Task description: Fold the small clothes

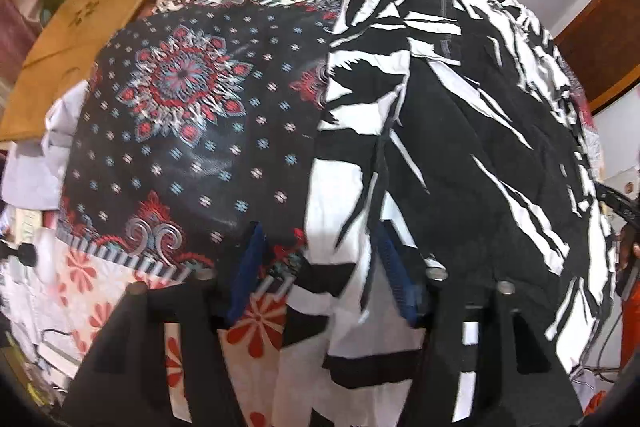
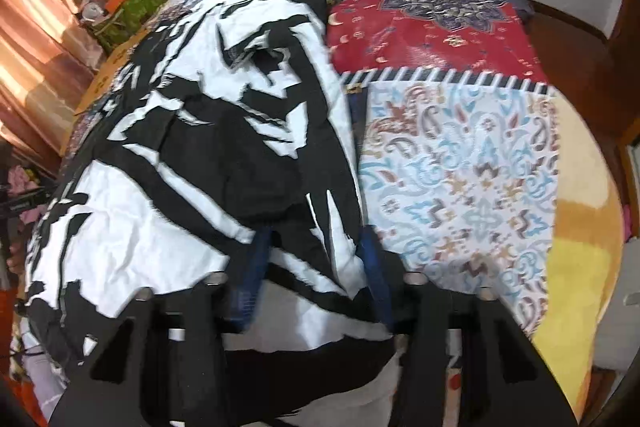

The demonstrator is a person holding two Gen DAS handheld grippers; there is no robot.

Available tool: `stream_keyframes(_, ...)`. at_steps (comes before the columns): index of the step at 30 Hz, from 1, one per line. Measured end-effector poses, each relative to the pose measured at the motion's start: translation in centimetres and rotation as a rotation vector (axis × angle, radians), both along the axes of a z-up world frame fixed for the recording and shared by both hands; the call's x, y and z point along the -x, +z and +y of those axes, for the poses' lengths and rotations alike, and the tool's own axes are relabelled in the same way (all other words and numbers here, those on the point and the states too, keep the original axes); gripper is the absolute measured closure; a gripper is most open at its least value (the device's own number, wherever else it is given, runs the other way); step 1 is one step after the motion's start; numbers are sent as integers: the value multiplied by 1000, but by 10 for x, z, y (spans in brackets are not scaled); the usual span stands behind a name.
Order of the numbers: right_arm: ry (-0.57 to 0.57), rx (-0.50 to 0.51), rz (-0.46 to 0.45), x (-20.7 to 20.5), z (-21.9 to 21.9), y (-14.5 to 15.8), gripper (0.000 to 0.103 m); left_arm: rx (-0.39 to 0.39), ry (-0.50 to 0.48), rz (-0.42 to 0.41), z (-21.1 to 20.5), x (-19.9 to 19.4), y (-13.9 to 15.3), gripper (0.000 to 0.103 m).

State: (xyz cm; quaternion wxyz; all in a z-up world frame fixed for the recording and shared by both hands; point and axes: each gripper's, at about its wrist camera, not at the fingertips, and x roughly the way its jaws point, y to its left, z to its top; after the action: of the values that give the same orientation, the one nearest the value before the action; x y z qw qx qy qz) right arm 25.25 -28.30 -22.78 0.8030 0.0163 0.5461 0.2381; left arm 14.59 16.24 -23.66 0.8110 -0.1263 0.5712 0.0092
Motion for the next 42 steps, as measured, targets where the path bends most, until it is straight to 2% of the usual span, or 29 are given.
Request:
stream_keyframes(1,11,-3,-2,0,3,1,81,26,-4,-2,-1,0,0,66)
stream_keyframes(2,19,1,-6,1,5,2,92,27,-6,-1,-4,-2,2,80)
stream_keyframes(3,26,0,-11,0,9,5,93,16,-6,2,-6,-4,4,93)
stream_keyframes(4,23,-8,-19,2,11,6,94,0,-6,6,-8,-6,6,96)
stream_keyframes(7,25,-36,-60,-1,13,21,95,-27,-11,-22,-13,-16,17,98)
stream_keyframes(12,15,-75,-162,-20,18,56,96,-77,-12,-167,-13,-40,67,98)
stream_keyframes(15,-6,-63,-220,-34,22,68,96,-112,13,-216,-7,-61,84,98)
stream_keyframes(17,-29,-59,-235,-44,24,69,96,-132,43,-218,0,-74,85,98)
stream_keyframes(20,-66,-23,-235,-53,25,60,95,-188,75,-179,7,-91,70,98)
stream_keyframes(22,-74,8,-224,-56,25,51,95,-207,95,-135,15,-98,56,95)
stream_keyframes(25,-71,32,-188,-56,22,45,90,-163,110,-63,25,-99,38,90)
stream_keyframes(27,-74,31,-167,-53,18,44,81,-144,119,-57,29,-91,38,73)
stream_keyframes(30,-77,21,-178,-41,8,54,68,-157,121,-96,32,-73,49,55)
stream_keyframes(33,-87,16,-215,-25,-1,65,56,-159,116,-118,36,-52,58,49)
stream_keyframes(37,-99,0,-211,-6,-11,67,54,-153,107,-95,38,-29,51,46)
stream_keyframes(42,-117,8,-149,13,-20,47,54,-100,120,-16,42,-6,20,45)
